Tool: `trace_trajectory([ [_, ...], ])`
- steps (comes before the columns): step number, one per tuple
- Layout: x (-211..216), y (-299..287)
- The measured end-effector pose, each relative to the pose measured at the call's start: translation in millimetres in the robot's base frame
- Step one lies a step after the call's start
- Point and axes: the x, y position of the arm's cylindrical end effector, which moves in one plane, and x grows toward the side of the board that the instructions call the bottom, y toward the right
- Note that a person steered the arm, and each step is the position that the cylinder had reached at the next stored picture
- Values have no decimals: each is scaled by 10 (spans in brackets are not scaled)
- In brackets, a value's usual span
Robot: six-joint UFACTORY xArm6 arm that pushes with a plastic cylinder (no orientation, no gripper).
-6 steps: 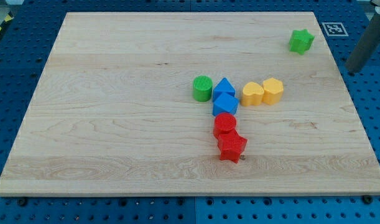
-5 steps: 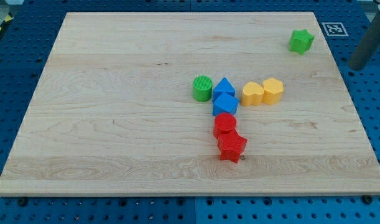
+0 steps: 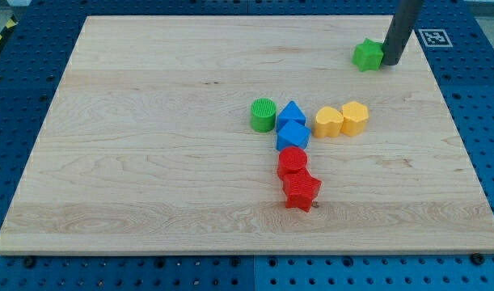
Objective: Push the green star towards the left side
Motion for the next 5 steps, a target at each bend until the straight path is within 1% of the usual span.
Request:
trace_trajectory([
  [1, 0, -31],
  [3, 0, -417],
  [5, 0, -372],
])
